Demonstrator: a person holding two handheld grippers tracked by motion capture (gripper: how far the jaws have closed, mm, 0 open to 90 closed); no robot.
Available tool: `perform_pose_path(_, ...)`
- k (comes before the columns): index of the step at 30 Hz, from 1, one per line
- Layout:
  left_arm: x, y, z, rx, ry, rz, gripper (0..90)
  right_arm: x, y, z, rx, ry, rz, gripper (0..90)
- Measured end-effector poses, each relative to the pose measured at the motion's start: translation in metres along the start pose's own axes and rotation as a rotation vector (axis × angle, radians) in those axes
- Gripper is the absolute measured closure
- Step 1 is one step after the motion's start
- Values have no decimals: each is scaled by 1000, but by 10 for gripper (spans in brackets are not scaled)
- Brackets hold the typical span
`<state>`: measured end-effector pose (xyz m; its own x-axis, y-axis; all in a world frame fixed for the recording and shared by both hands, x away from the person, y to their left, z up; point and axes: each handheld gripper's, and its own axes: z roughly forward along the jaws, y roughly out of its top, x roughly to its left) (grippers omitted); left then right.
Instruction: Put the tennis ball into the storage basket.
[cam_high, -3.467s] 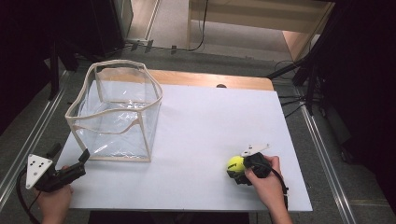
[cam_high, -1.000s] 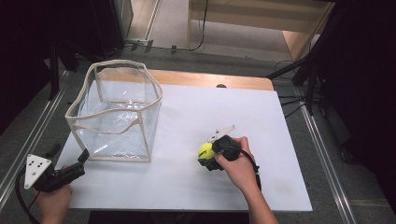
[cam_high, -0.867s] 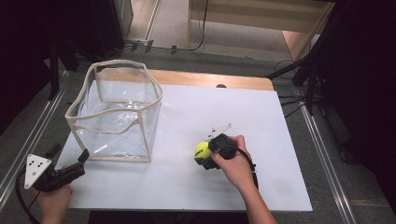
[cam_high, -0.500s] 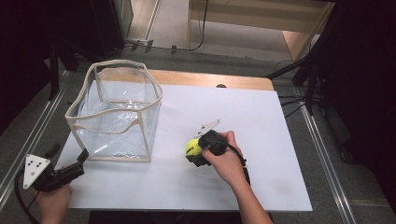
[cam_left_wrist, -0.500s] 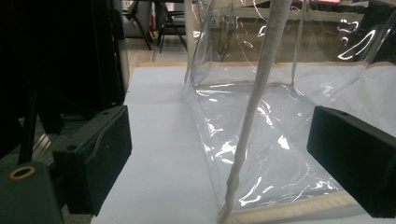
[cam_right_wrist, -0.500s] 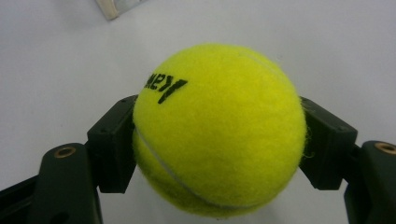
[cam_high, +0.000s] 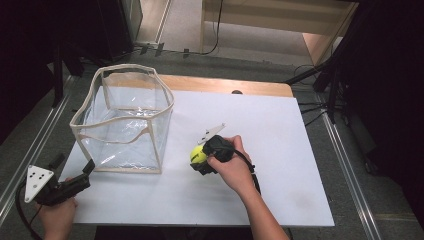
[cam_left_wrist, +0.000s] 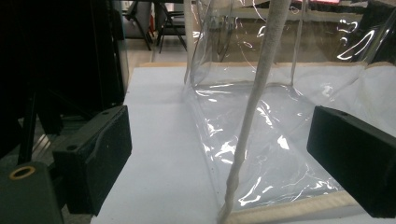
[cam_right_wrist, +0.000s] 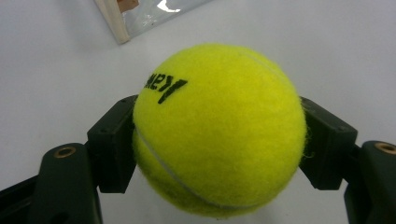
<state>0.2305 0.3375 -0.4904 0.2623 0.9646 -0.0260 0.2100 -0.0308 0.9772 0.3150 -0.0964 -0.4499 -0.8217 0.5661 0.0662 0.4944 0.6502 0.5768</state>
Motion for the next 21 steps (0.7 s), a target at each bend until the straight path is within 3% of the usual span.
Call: perform_pose_path(21, 0, 0, 0, 1, -4, -2, 69, 3, 28, 4, 0, 15, -37, 238)
